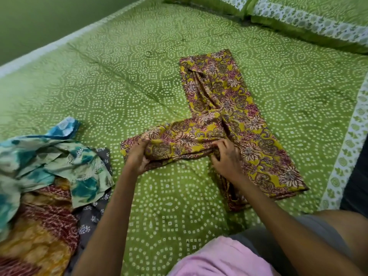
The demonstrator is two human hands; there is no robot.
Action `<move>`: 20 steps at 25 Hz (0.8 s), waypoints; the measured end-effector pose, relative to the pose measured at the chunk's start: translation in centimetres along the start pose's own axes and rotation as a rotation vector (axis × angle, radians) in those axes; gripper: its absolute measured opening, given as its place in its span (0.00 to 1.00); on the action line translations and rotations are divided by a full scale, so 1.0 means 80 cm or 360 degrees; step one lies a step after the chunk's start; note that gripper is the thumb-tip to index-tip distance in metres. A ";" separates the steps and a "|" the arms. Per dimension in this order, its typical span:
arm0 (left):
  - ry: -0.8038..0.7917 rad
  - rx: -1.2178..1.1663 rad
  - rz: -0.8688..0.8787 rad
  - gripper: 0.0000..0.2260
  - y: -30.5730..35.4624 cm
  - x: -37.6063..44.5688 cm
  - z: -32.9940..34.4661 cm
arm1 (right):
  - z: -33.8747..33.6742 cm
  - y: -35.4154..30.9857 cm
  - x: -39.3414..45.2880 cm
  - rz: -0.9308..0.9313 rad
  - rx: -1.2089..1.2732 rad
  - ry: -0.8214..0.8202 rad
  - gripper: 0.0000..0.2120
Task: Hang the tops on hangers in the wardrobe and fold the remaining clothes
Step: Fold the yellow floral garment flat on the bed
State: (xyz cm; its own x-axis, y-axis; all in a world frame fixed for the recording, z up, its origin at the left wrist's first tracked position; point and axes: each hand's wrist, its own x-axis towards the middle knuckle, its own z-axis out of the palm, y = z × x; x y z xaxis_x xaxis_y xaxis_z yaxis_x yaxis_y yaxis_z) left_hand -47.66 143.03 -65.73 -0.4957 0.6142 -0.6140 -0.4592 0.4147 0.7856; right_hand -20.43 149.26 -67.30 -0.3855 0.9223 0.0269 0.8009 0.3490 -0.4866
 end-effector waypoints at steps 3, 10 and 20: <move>0.0018 0.0415 -0.0061 0.19 0.012 0.000 0.003 | -0.001 0.014 0.005 0.0003 -0.0105 0.0362 0.16; -0.0028 0.0333 0.0204 0.13 0.007 -0.011 0.026 | -0.018 0.030 0.033 0.0042 -0.0188 0.0185 0.10; 0.0313 -0.0258 0.0141 0.32 -0.002 -0.005 -0.056 | 0.009 -0.007 0.033 -0.0215 -0.0071 -0.0355 0.17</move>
State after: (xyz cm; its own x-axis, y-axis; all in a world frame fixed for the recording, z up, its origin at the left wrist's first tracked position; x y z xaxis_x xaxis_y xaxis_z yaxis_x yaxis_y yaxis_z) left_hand -50.69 139.66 -65.96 -0.6656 0.4943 -0.5591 -0.5122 0.2423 0.8240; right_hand -22.18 151.36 -67.57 -0.5780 0.8091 -0.1065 0.7526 0.4781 -0.4528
